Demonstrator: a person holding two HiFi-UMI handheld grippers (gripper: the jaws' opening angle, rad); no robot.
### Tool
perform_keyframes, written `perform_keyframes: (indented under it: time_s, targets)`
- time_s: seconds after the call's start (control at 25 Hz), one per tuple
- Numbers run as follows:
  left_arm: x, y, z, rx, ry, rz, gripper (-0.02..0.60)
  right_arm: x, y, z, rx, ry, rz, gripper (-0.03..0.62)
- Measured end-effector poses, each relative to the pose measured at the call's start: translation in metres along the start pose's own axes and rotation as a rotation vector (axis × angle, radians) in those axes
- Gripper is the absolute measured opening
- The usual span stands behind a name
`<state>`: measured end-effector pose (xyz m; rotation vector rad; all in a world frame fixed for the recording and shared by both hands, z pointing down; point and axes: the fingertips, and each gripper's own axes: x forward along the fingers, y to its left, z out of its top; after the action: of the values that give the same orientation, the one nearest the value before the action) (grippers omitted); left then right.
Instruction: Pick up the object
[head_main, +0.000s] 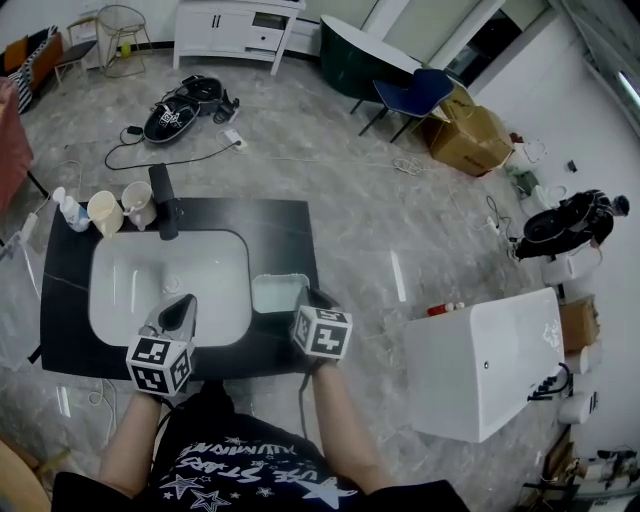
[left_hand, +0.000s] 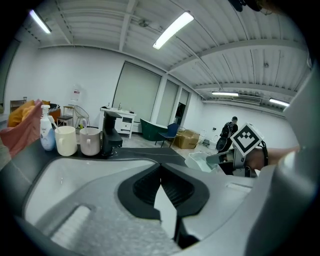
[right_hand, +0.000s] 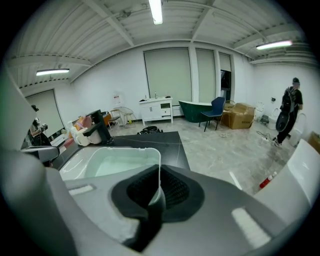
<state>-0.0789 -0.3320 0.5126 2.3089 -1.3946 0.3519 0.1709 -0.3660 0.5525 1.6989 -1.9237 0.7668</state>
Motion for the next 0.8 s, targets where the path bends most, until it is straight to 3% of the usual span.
perform_keyframes:
  time_s: [0.44, 0.8]
  targets:
    - [-0.077, -0.048, -0.033, 0.018, -0.038, 0.050, 0.009, -0.080, 0.008, -0.038, -0.021, -0.068, 0.058, 0.011]
    - [-0.155, -0.098, -0.078, 0.015, -0.054, 0.101, 0.009, -0.155, 0.003, -0.098, -0.048, -0.081, 0.094, 0.011]
